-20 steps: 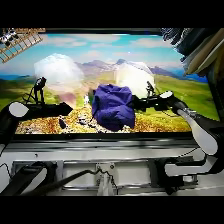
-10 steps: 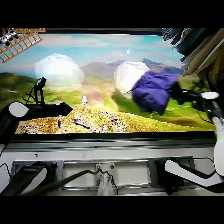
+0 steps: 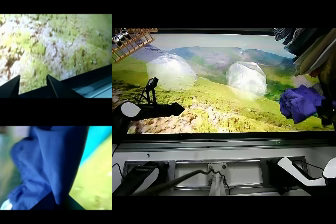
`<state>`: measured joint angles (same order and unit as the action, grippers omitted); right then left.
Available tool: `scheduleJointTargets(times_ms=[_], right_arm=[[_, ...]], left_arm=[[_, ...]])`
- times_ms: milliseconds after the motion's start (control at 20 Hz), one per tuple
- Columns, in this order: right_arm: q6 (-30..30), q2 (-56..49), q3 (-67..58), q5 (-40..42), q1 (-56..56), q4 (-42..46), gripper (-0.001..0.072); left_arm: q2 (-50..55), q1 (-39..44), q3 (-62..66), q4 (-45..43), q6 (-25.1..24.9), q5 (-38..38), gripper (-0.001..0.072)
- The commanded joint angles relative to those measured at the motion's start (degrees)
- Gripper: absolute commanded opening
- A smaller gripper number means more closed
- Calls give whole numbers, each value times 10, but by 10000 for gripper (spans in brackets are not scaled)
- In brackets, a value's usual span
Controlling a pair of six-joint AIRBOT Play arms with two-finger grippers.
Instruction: Fold the clothes and pants, and hang the long-sleeved shirts on hangers.
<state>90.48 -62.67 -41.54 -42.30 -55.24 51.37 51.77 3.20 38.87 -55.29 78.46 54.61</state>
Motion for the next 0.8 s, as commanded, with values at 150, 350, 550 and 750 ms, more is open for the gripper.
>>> scheduleJointTargets(times_ms=[150, 350, 550, 750], right_arm=[[-2, 42, 91, -14, -136, 70, 20], [-17, 43, 94, -19, -151, 99, 265], [-6, 47, 79, -81, -150, 87, 556], [-13, 92, 48, -84, -87, -133, 561]], left_arm=[[0, -1, 0, 0, 0, 0, 356], [0, -1, 0, 0, 0, 0, 356], [0, -1, 0, 0, 0, 0, 355], [0, -1, 0, 0, 0, 0, 356]])
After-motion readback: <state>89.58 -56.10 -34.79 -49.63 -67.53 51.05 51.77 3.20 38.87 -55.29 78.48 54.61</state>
